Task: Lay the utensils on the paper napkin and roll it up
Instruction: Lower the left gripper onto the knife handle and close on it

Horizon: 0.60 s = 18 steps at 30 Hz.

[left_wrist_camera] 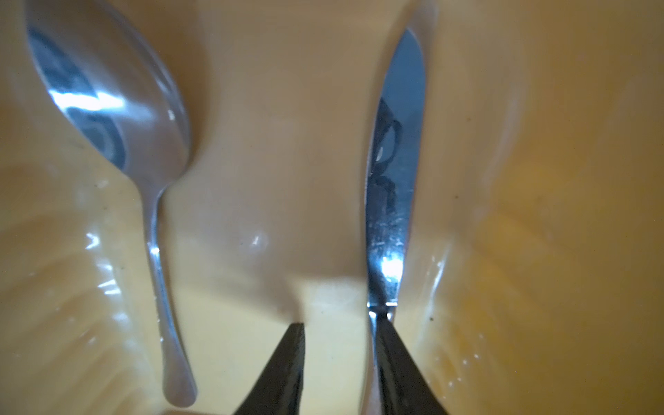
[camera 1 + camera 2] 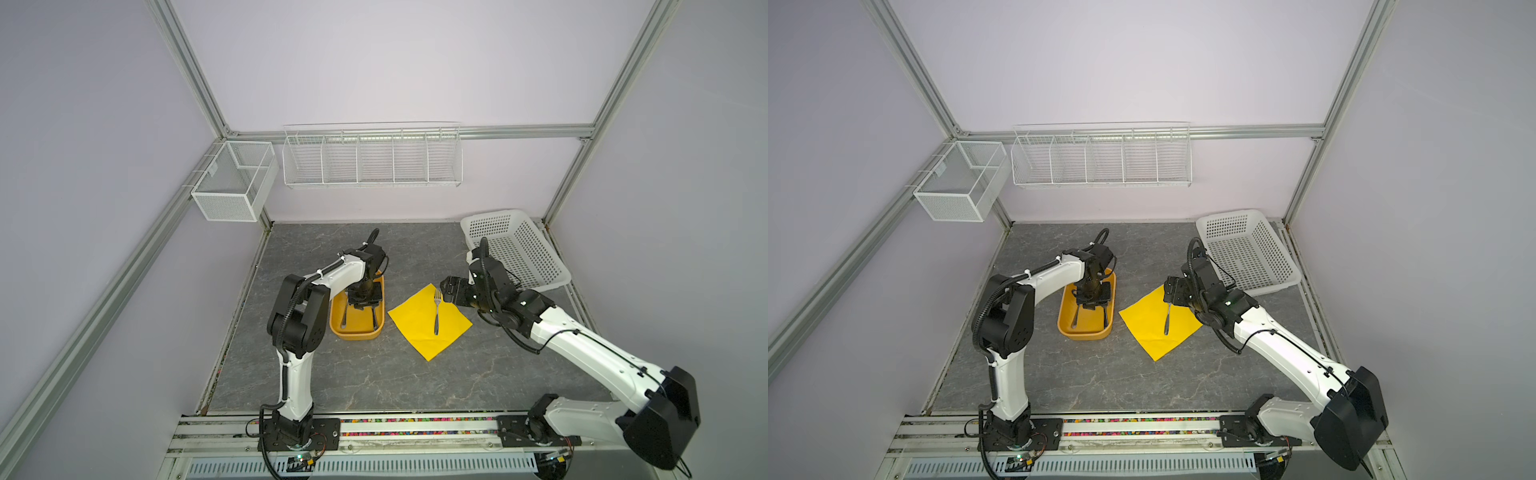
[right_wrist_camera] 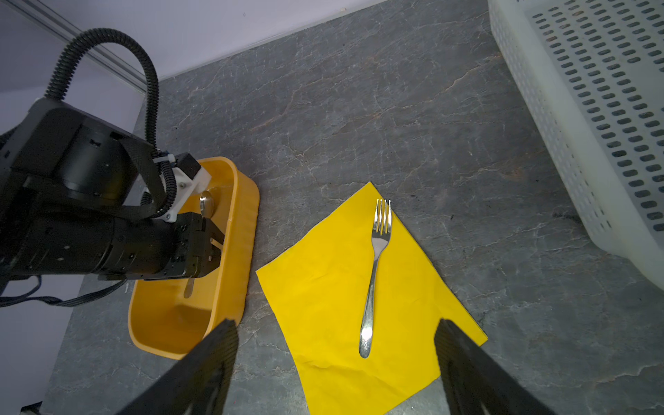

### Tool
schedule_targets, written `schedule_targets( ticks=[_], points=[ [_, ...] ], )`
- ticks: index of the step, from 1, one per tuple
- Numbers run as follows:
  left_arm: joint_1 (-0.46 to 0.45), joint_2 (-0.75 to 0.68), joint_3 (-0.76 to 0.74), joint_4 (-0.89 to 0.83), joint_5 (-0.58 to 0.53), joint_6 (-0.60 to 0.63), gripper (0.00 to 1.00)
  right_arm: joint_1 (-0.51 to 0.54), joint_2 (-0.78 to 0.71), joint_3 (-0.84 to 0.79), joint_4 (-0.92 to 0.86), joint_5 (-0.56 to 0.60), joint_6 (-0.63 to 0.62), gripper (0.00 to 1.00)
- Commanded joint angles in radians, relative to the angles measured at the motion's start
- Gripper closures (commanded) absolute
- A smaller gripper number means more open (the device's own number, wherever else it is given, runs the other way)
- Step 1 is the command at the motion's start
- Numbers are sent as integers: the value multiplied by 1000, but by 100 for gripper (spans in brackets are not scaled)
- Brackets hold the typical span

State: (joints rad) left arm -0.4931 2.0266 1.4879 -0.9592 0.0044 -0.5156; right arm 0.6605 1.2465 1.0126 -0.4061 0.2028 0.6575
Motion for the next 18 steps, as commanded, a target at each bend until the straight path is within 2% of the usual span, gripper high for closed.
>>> schedule_targets(
  ticks=[1,7,12,18],
  points=[
    [-2,-33,-19,3,32,1,61,-9,14,21,-21,-2,46,11],
    [-8,16,-8,-5,44,19,59,-10,30,37,-36,-11,59,11],
    [-19,20,-3,-47,-77,0,59,-11,38,42,-69,-28,46,11],
    [-11,38,-43,-51,-120,36,74,-10,12,35,-114,-2,60,11]
  ],
)
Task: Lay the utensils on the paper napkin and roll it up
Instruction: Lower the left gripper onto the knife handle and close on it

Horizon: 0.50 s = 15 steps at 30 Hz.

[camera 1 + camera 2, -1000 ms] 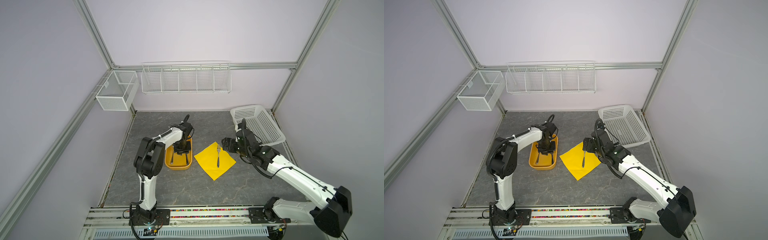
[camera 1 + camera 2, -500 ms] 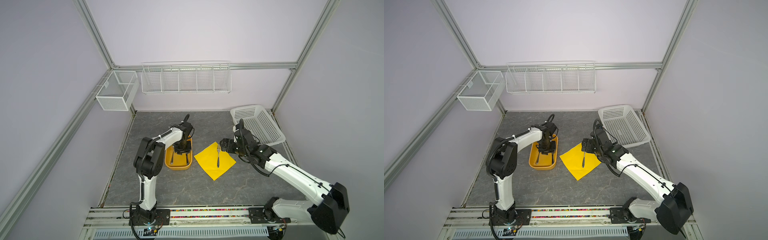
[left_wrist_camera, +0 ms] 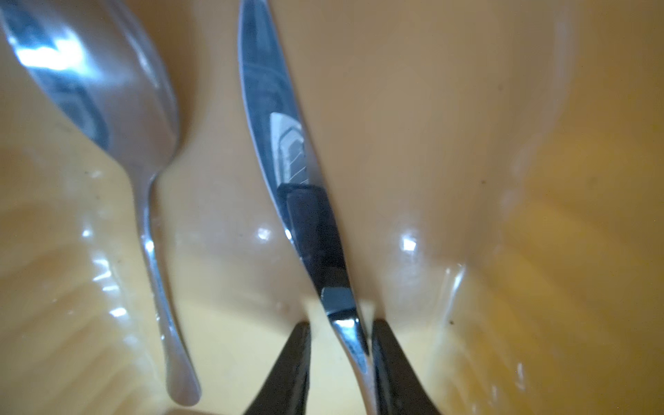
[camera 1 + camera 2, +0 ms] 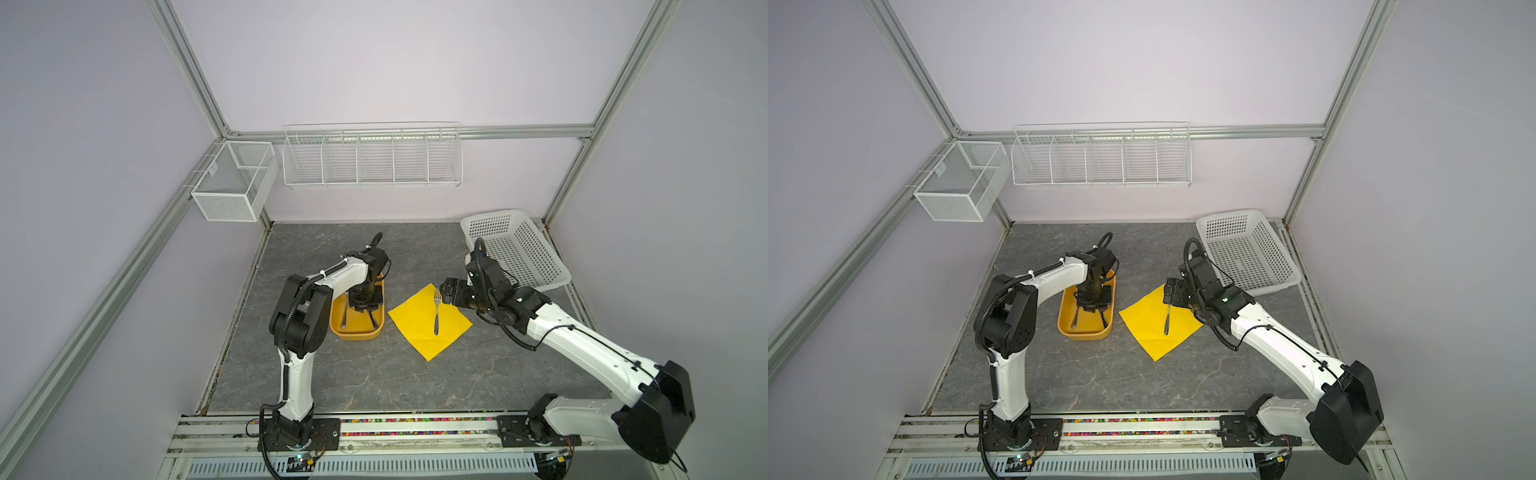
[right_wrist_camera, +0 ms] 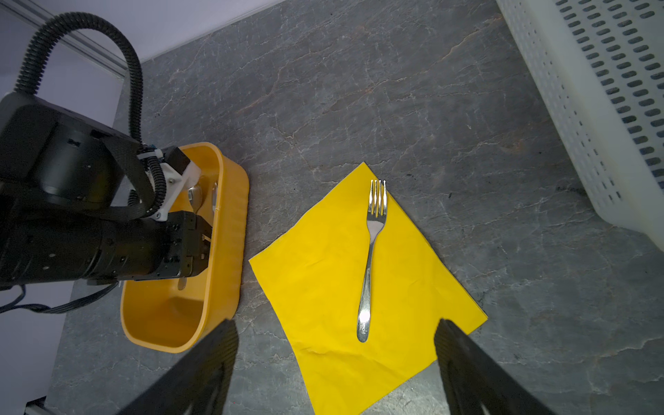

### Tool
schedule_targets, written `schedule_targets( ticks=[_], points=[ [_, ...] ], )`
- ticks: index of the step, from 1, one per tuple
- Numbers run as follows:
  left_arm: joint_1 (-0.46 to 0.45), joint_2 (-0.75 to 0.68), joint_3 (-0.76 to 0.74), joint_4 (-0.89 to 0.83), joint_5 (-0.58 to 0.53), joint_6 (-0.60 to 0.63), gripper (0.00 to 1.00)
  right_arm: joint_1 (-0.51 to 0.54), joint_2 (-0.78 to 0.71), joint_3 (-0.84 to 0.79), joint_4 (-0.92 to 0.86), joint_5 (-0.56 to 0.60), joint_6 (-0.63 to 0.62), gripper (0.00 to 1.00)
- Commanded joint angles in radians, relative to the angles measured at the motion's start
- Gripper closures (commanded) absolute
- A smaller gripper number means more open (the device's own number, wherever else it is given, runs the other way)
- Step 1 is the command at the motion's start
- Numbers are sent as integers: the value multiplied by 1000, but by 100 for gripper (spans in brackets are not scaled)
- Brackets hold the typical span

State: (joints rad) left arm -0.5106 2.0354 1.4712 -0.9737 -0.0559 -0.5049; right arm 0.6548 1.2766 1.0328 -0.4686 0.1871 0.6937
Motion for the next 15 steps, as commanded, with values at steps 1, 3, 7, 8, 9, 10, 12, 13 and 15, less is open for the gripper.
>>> schedule_targets(
  ticks=[1,3,7,8,9,10,12,13,15],
  points=[
    [14,27,-34,-29,-54,35,76,-5,-21,26,-67,9,20,11],
    [45,25,-45,-9,-4,57,79,-6,-27,41,-89,-2,8,11],
    [98,-4,-73,35,76,63,83,-5,-28,33,-92,14,5,11],
    [109,-12,-87,52,99,63,83,-6,-25,39,-100,20,8,11],
    [117,-17,-98,65,124,63,83,-3,-21,46,-106,23,14,11],
    [120,-17,-105,74,140,68,82,-2,-17,48,-108,21,18,11],
    [118,1,-99,69,135,87,83,0,-6,52,-104,17,24,11],
    [118,11,-91,60,124,102,84,0,0,54,-102,15,26,11],
    [115,23,-72,24,89,137,84,2,14,60,-111,13,22,11]
  ],
)
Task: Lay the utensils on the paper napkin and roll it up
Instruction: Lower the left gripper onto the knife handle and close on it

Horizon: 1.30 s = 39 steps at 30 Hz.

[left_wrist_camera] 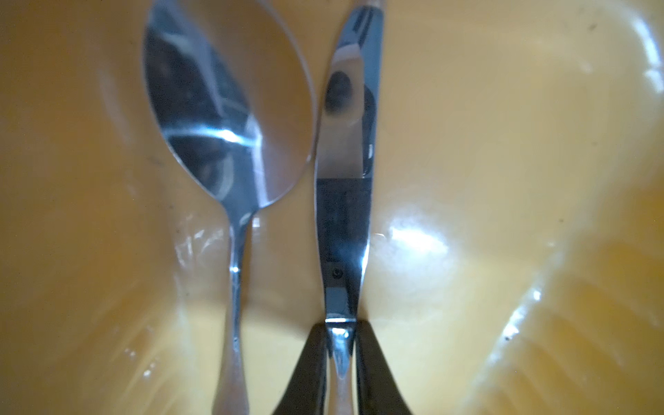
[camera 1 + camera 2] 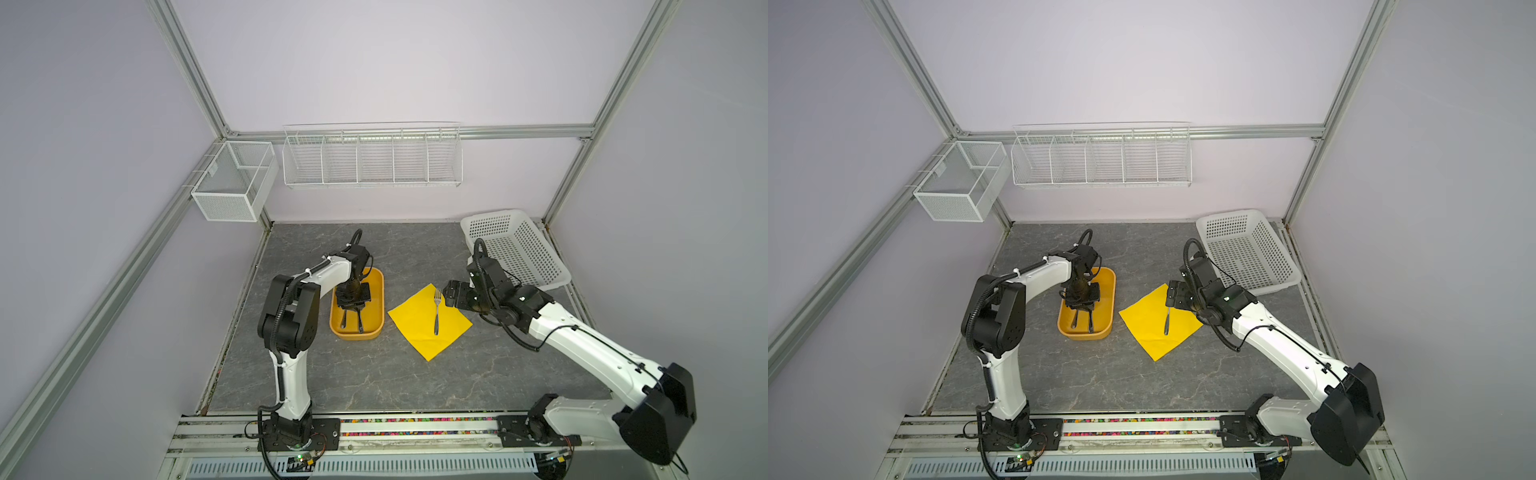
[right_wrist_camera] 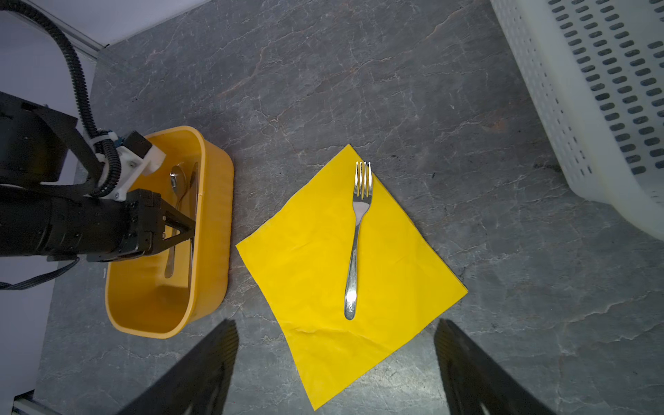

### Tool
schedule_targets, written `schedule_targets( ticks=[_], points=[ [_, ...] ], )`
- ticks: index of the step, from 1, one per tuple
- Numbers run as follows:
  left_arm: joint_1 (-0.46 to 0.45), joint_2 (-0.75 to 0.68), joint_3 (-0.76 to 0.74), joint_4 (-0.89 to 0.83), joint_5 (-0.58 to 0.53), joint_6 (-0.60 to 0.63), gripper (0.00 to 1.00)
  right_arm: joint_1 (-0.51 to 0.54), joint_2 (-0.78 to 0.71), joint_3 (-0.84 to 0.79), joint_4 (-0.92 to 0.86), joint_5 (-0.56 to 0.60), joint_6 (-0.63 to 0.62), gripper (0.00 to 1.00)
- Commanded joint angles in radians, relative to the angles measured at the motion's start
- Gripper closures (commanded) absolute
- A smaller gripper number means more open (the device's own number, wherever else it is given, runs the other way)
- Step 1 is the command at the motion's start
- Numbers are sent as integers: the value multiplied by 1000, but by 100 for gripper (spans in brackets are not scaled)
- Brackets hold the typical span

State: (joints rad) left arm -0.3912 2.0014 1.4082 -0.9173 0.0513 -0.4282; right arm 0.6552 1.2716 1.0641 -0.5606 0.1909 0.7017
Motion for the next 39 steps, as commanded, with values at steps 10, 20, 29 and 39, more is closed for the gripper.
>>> schedule_targets(
  ticks=[10,20,29,39],
  points=[
    [-8,106,55,-118,-37,121,76,4,49,80,-52,-21,-56,11],
    [9,137,43,-105,38,154,83,6,43,85,-73,0,-58,11],
    [10,186,45,-138,4,150,82,7,61,84,-62,19,-74,11],
    [8,126,-19,-102,-26,93,79,8,50,56,-37,11,-60,11]
  ],
)
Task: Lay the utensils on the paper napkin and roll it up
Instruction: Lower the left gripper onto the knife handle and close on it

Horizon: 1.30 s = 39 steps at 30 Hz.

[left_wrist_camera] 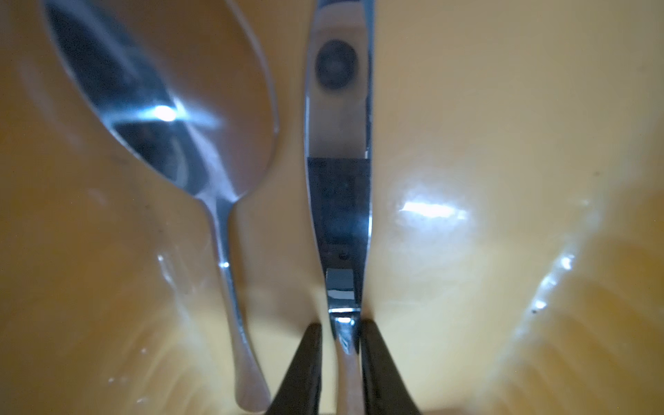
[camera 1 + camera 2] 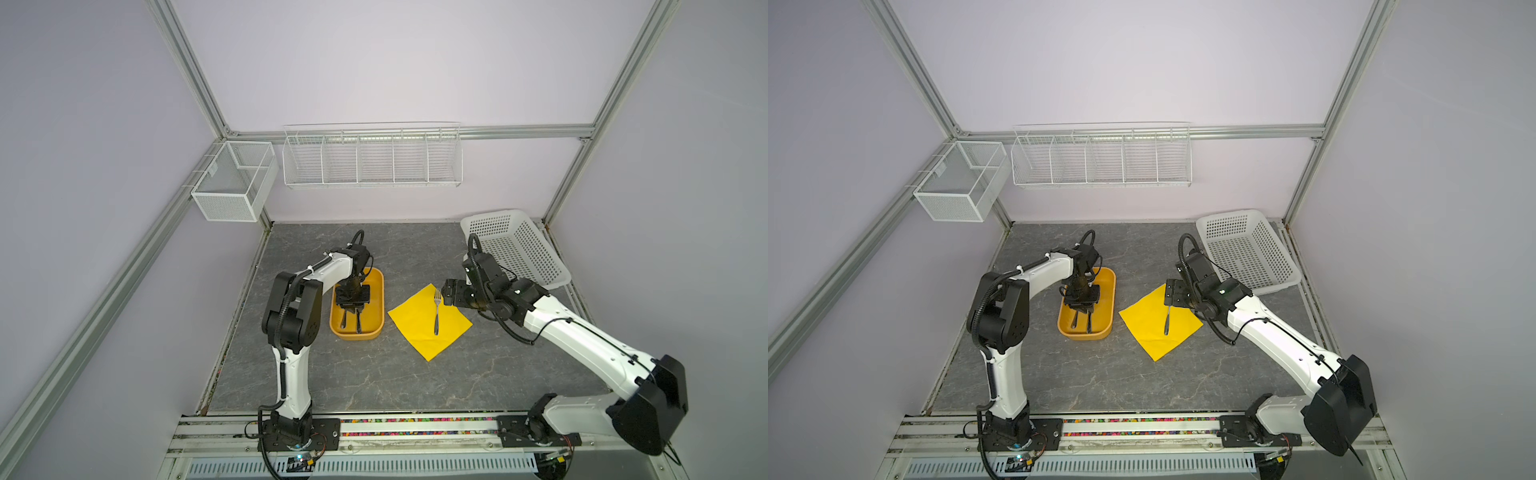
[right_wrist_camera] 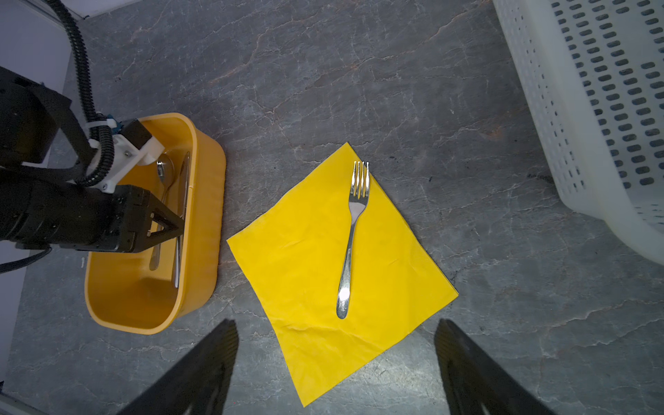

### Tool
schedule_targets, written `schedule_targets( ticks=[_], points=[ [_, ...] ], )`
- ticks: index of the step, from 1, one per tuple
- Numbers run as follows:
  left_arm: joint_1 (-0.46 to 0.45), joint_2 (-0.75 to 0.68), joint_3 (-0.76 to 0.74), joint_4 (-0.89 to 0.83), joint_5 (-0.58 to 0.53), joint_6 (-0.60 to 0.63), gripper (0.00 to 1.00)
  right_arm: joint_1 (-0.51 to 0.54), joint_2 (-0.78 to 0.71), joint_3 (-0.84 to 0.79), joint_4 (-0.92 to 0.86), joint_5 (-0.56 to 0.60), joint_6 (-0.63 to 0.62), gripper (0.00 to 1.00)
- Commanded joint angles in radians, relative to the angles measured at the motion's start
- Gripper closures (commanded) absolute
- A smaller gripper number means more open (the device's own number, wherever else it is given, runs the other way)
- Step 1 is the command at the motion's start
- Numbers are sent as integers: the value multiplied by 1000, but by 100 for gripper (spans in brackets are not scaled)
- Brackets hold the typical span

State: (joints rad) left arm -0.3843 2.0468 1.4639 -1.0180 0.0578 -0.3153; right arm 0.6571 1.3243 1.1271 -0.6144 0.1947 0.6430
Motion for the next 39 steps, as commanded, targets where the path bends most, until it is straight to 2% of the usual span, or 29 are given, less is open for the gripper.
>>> schedule_targets(
  ticks=[1,7,14,16,20,32,39],
  points=[
    [1,81,-83,6,-31,-22,79,6,-2,-7,15,6,-1,11],
    [-1,111,-91,45,38,-15,82,6,3,-2,9,11,1,11],
    [-1,114,-51,51,45,21,91,6,-7,-7,10,29,-2,11],
    [-2,103,-35,32,17,13,91,7,-3,-4,11,27,-5,11],
    [-1,55,-30,21,51,2,92,7,1,0,8,39,-8,11],
    [-2,-18,52,-84,10,0,93,7,-40,-20,5,69,-21,11],
    [-3,-43,97,-132,-7,-1,93,5,-107,-102,105,24,-28,11]
  ],
)
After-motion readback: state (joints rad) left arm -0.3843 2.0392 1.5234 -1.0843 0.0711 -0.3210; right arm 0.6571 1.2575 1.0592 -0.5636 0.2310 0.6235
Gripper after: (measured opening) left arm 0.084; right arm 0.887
